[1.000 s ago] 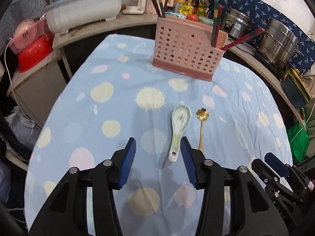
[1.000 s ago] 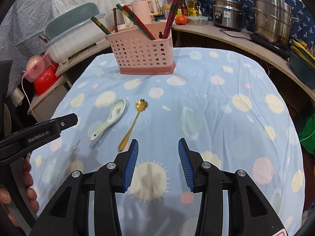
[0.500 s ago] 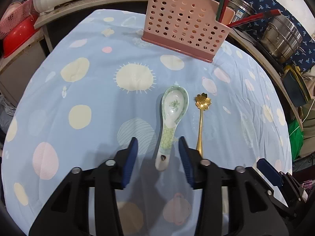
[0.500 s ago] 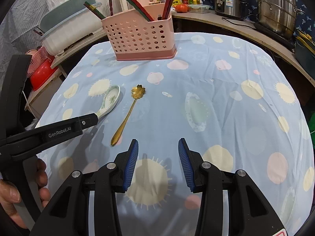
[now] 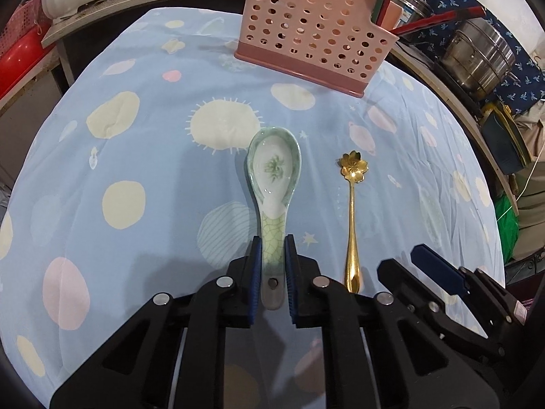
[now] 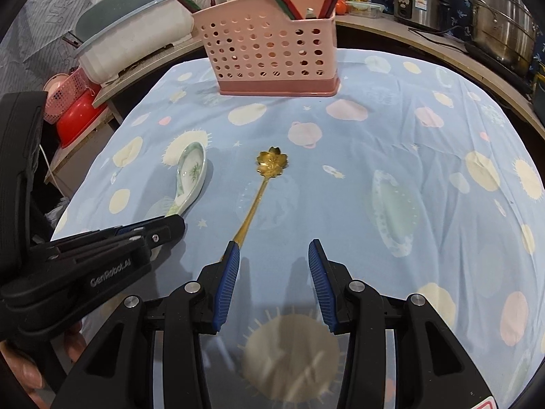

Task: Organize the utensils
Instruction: 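Grasp the white ceramic spoon handle with the left gripper while the right grasps the gold spoon, then lift the white spoon with the left gripper while the right lifts the gold spoon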

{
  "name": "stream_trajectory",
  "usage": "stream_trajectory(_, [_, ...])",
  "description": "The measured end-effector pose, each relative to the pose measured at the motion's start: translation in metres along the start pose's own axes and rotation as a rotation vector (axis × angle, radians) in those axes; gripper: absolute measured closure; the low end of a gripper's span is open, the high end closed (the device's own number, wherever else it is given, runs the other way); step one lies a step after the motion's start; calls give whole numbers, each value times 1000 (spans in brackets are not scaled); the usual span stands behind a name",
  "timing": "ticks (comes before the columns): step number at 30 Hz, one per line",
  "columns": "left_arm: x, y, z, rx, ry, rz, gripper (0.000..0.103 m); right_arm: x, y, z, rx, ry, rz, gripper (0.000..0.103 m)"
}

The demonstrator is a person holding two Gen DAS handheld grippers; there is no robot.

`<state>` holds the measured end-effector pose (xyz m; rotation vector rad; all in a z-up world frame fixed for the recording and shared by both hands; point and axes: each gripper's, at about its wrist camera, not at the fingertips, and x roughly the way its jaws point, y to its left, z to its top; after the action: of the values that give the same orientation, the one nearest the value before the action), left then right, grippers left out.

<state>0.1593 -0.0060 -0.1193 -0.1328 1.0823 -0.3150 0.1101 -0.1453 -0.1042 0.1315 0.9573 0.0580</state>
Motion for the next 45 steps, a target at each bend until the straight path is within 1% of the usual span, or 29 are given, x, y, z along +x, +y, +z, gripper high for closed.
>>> stream_trajectory(9, [-8, 13, -7, -21, 1, 2, 90, 18, 19, 3, -37, 23, 9, 61])
stream_trajectory(11, [-9, 15, -9, -26, 2, 1, 90, 21, 21, 2, -43, 27, 2, 61])
stream_trajectory(13, [-11, 16, -10, -26, 2, 4, 90, 21, 25, -1, -77, 18, -25, 63])
stream_trajectory(15, [-11, 17, -12, -31, 3, 2, 90, 21, 28, -4, -112, 9, -53, 68])
stream_trajectory(17, [-12, 17, -12, -32, 4, 5, 90, 19, 27, -6, -125, 6, -63, 72])
stream_trajectory(21, [-13, 16, -15, -32, 8, 6, 90, 14, 21, -11, -128, 7, -63, 85])
stream_trajectory(24, [-14, 14, -18, -28, 8, 6, 90, 9, 14, -16, -117, 12, -60, 93])
stream_trajectory(30, [-18, 12, -23, -24, 7, 7, 91, 0, 3, -24, -96, 16, -58, 93])
stream_trajectory(34, [-22, 10, -26, -19, 3, 7, 90, -9, -9, -28, -52, 20, -41, 93])
stream_trajectory(39, [-29, 6, -28, -9, -8, 9, 90, -22, -22, -31, -9, 12, -25, 93])
stream_trajectory(45, [-37, 1, -30, 2, -22, 12, 90, -37, -25, -33, 1, -13, -22, 93])
